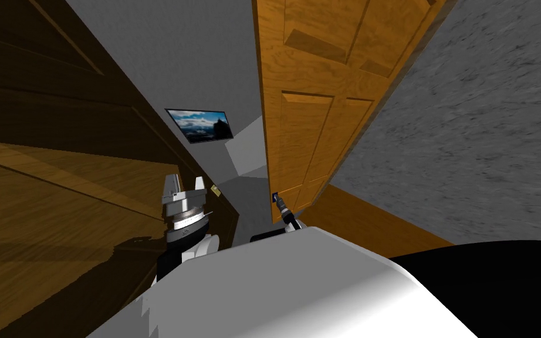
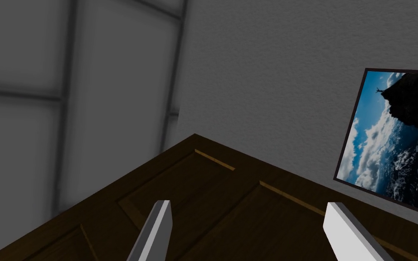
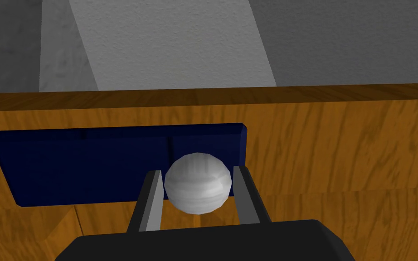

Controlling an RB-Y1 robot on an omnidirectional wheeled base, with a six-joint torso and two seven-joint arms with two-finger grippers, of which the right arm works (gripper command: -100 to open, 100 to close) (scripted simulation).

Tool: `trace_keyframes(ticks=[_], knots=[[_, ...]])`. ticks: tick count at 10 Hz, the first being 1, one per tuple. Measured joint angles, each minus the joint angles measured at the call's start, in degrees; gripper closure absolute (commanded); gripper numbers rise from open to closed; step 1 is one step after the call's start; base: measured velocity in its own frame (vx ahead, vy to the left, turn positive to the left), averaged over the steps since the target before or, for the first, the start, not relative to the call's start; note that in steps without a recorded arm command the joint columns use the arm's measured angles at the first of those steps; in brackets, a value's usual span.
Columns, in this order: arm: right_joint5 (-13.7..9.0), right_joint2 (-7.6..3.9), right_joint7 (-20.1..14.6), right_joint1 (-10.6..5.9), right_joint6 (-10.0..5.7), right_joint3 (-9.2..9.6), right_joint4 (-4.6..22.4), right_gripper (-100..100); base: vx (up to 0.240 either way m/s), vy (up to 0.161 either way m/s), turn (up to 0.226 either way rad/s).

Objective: Push the door open

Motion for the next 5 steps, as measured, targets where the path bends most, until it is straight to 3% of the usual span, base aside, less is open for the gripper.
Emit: trace_keyframes(ticks=[2,5], knots=[[0.00,-0.01,-0.01,0.08,0.04,0.01,0.06,100,0.056,0.017,-0.024],[-1.22,-0.02,1.43,0.78,0.44,0.14,0.12,100,0.188,0.041,-0.049]])
